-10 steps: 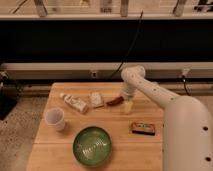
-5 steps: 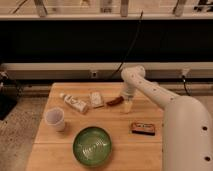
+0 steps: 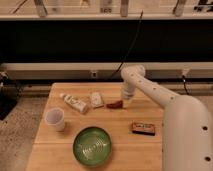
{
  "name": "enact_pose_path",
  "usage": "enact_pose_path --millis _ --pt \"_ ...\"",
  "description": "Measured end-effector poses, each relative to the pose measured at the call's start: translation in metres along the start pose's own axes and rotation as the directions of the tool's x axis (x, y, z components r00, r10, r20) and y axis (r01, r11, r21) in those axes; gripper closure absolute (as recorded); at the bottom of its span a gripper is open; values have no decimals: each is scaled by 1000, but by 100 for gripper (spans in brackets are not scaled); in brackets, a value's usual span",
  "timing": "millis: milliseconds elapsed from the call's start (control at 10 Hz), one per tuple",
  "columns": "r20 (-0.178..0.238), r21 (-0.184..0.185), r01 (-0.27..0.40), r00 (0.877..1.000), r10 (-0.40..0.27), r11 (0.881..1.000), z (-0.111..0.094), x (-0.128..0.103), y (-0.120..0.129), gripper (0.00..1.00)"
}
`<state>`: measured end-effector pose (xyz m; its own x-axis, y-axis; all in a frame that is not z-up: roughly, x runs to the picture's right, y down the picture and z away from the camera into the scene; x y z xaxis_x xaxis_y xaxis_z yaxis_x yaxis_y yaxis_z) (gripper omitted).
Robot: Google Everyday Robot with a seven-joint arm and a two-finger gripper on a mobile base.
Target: Place the pepper in the ceramic bowl
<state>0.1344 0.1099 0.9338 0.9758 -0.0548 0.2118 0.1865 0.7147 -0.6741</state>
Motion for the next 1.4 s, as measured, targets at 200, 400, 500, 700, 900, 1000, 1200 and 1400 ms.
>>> enact_pose_path --millis 200,400,500,700,900,1000,1200,1400 --pt "-9 -6 2 1000 -2 1000 -2 2 3 97" --pt "-24 -14 15 1000 -15 1000 -22 -1 11 97" --pt "-26 -16 16 1000 -17 1000 -26 -1 12 97" --pt "-35 -27 26 999 -27 999 -27 -4 19 97" --pt "-43 -37 35 998 -37 999 -33 -7 26 97" --pt "-47 -41 40 998 -42 998 -39 -12 29 97" --pt "-55 -52 51 997 -54 997 -51 -19 36 97" --pt "-64 -63 68 995 -72 996 -57 -30 42 97"
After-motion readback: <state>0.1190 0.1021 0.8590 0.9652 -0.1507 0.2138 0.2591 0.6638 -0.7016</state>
